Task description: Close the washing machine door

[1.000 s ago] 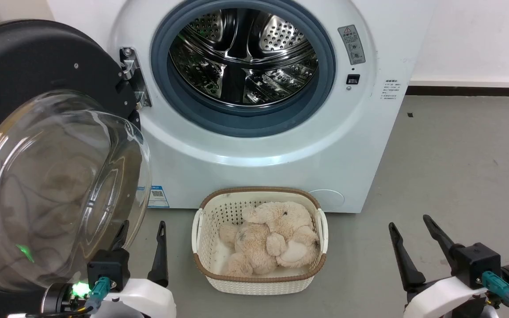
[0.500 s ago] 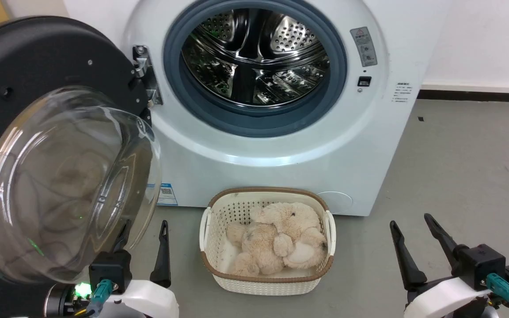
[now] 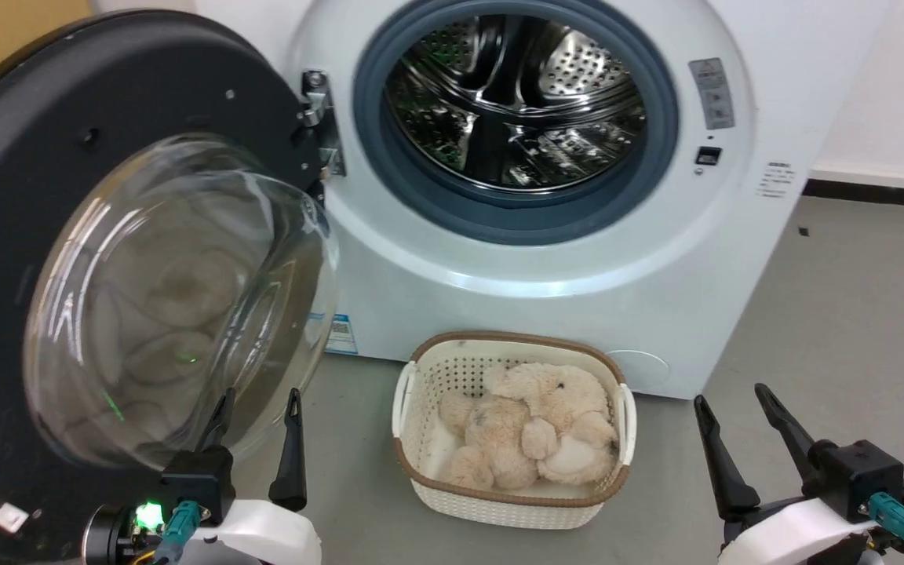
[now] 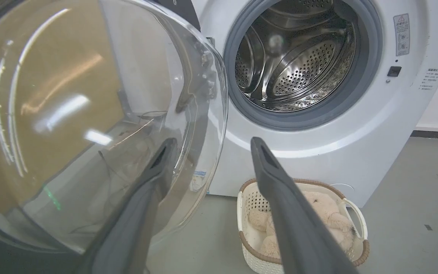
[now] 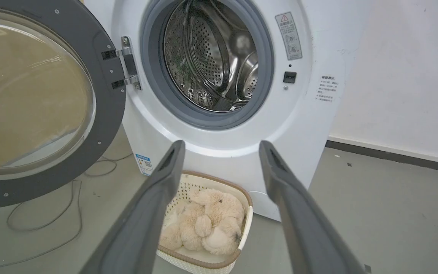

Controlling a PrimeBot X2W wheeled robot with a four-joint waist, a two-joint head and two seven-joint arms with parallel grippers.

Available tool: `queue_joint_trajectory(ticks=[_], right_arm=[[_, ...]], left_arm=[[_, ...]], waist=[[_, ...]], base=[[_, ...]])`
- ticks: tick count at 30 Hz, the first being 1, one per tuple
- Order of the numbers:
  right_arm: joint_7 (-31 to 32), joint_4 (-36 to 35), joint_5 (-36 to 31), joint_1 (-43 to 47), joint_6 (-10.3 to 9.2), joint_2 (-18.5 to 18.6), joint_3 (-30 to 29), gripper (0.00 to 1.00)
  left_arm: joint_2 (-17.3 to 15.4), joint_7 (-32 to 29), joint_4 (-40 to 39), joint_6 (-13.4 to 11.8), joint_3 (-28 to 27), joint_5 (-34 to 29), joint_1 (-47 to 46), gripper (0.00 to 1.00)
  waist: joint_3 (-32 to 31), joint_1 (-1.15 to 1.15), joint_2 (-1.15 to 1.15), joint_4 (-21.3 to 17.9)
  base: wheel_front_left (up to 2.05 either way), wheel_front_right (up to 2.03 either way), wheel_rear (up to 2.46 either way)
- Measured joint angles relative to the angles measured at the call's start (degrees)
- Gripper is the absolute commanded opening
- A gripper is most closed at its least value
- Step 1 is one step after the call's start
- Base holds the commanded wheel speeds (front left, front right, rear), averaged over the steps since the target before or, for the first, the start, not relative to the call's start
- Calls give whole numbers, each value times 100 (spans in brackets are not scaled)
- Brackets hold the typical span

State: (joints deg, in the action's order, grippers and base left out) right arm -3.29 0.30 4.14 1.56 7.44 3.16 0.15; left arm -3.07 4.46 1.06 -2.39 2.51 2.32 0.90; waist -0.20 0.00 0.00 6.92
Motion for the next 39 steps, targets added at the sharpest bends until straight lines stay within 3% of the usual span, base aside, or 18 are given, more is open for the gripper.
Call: queue_joint_trajectory(ticks=[13,39], right_arm=[[-94,0,111,30,0,0,20,100],[-282,131,382,-114,0,48,419,100]], left_arm=[[-40,153,32,-76,64,97,1,100],[-94,460,-241,-420,54,297,148,100]], waist=[[-43,0,0,535],[83,0,0,1249]], base=[[0,0,0],[0,0,0]])
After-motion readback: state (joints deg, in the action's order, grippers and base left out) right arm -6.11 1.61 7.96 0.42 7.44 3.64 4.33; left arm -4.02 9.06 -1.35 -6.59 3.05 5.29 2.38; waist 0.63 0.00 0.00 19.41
